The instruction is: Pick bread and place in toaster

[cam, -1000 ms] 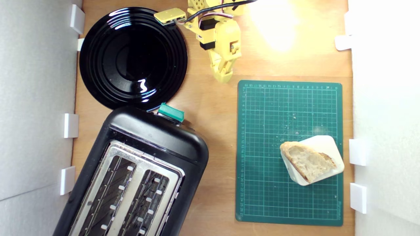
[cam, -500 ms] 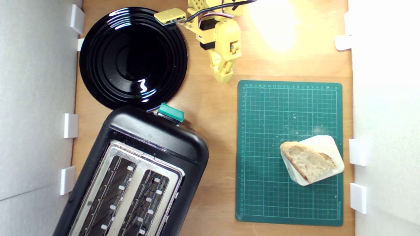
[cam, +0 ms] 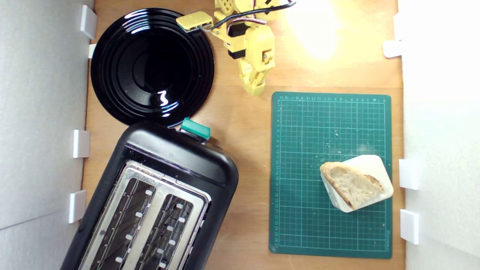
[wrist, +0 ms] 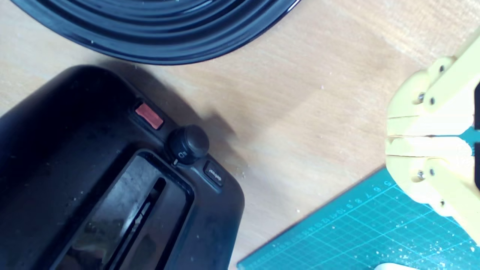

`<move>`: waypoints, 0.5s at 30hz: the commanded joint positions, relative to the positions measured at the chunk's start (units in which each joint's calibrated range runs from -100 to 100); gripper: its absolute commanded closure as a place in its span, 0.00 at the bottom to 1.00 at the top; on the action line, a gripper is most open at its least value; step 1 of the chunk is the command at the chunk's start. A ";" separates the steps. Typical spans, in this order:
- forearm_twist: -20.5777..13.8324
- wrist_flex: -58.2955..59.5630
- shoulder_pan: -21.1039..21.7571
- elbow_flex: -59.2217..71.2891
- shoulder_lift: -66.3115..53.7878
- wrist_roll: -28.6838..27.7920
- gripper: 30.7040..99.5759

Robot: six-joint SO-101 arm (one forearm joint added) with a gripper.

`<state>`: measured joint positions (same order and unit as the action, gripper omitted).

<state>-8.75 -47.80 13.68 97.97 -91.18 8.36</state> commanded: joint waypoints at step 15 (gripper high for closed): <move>-0.13 43.70 -0.15 -0.69 35.69 -0.17 0.87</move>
<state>-8.75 -12.97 13.68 97.97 -61.53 8.36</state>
